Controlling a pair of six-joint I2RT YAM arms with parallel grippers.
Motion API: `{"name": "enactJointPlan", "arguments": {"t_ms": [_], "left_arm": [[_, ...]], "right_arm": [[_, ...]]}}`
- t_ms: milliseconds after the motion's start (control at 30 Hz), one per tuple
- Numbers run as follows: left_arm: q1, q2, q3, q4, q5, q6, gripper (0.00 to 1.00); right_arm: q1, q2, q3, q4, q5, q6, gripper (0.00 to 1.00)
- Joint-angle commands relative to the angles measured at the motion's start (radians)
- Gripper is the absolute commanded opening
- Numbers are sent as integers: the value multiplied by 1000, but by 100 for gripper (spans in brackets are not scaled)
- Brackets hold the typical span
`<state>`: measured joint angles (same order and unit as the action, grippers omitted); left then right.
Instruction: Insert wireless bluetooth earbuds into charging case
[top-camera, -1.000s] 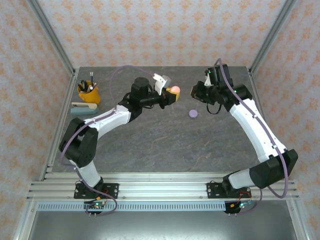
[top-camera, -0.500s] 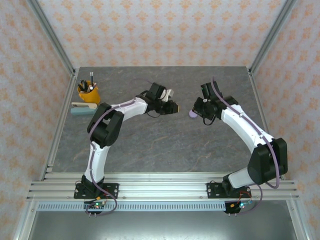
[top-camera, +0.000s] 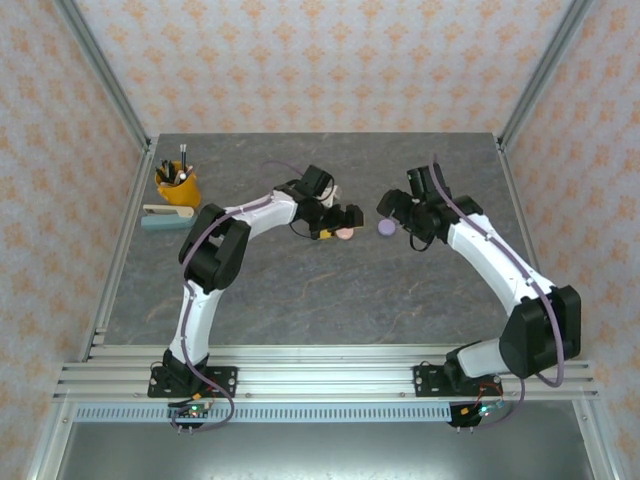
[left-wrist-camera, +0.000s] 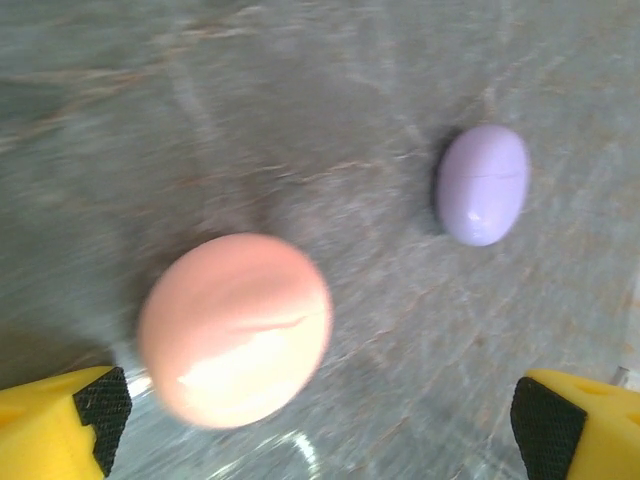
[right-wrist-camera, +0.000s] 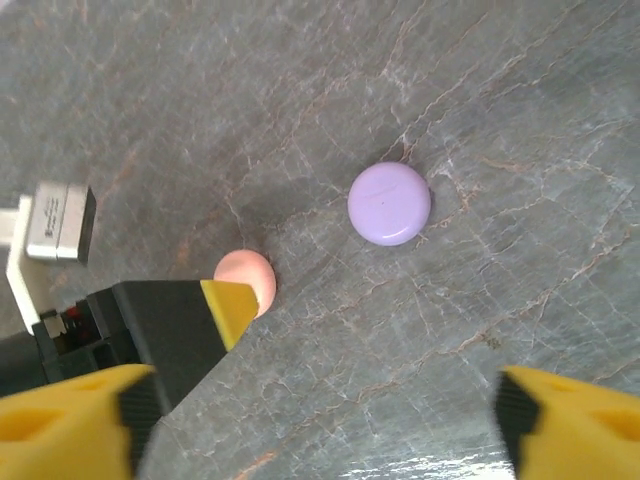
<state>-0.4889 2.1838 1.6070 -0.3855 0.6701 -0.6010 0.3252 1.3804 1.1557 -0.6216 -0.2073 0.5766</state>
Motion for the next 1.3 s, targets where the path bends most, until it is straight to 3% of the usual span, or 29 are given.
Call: {"name": "enactJointPlan", "arguments": {"t_ms": [0,133,300,433,567,667,867,1067,1267], "left_arm": [[64,-82,-8,-186,-104,43,100],[126,-239,-32,-283,-206,120,100],[182,-486,-98,-308,-450,226,100],[182,-703,-290,-128,-734,394,100],[182,-882,-549,124,-947,594,100],[198,-949,-721,278,-1025,663,100],[240,-1036,-1114,762,-1015,696,100],[299,-942,-1214,954,-998,644,100],[340,-837,-1196,1032,-899,667,100]], "right_arm": [[-34,-58,42,-59,30,-33,100],[-71,-82,88,-114,88,-99,100],[-74,-104,70,-101,382,-176,100],[-74,-179,-140,173,691,-252,100],[-99,-177,-287,362,862,-351,100],[-152,-147,-362,450,852,-367,100],[-186,-78,-523,728,827,-472,100],[-194,-51,-707,1097,742,-565,100],[-225,21,-783,1386,529,-593,100]]}}
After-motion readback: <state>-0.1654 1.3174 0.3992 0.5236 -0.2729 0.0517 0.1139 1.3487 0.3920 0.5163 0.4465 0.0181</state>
